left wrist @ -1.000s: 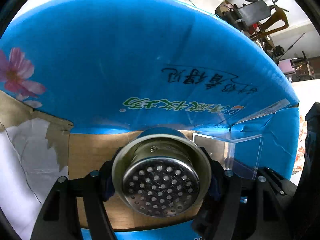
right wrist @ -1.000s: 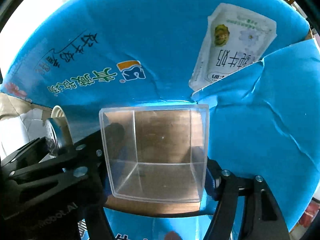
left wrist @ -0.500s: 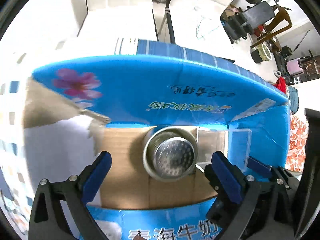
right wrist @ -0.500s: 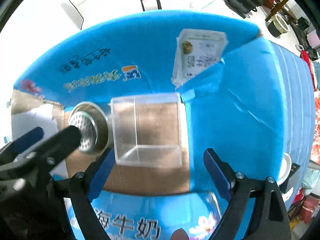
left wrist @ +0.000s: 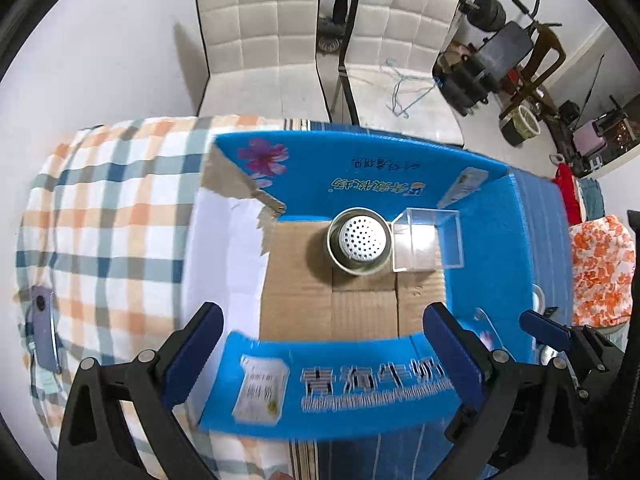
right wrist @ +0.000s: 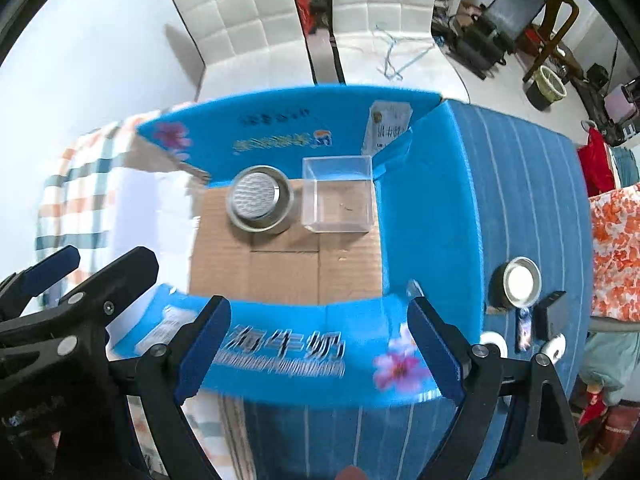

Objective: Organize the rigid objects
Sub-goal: 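Grasp the black-lidded white jar with the left tool while the right tool grasps the white cream jar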

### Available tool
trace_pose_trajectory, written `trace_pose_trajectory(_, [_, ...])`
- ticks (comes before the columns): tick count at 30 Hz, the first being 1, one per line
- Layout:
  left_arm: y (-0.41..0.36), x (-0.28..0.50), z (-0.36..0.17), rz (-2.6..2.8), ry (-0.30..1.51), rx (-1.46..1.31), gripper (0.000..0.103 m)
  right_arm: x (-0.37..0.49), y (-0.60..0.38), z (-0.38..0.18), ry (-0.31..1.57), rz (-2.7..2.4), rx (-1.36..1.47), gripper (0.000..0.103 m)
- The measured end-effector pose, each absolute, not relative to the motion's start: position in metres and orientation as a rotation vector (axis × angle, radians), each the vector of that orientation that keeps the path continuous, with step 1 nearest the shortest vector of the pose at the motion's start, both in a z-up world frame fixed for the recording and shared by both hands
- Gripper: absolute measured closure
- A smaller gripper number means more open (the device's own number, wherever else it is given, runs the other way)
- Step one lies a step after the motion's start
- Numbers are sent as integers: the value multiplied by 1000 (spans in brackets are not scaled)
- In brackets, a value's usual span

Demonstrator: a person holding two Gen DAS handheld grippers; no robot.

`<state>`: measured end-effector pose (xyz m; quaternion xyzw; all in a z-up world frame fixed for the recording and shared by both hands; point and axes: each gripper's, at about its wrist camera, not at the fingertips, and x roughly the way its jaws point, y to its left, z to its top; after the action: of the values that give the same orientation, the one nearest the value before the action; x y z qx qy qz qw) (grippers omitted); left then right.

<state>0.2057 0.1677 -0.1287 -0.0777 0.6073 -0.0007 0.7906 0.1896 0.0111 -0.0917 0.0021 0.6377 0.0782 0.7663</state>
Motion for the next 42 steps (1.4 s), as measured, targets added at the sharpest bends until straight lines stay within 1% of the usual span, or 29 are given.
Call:
trace_pose_trajectory(1, [159, 209, -123, 5, 1300, -170, 1, 188, 17, -80, 1375, 176, 7, 11])
trace_pose_trajectory(9, [159, 156, -63, 20, 1234, -176, 1, 137, 1, -19, 1296, 238, -7, 11])
trace_pose_trajectory(16, [141, 125, -26, 31, 1175, -168, 1, 111, -29, 9, 1250, 292, 20, 11])
trace_pose_trajectory(20, [115, 117, -14, 8, 1159, -151, 1, 101, -63, 13, 1242, 284, 56, 11])
trace_pose_trajectory(23, [86, 116, -10, -25, 1152, -130, 1, 95, -106, 9, 1246, 234, 81, 11])
trace_pose_trajectory(29, [0, 130, -27, -150, 1192, -69, 1, 84, -205, -22, 1288, 61, 134, 11])
trace_pose_trajectory(32, [-48, 134, -45, -199, 1193, -12, 1, 75, -261, -58, 1339, -59, 186, 11])
trace_pose_trajectory(34, [-68, 134, -62, -223, 1209, -2, 1, 68, -293, -92, 1392, -115, 238, 11])
trace_pose_trajectory(38, [-107, 136, -126, -236, 1326, 33, 1, 50, -331, -155, 1426, -140, 307, 11])
trace_pose_trajectory(42, [-138, 138, -182, -225, 1409, 71, 1, 37, -346, -201, 1467, -159, 338, 11])
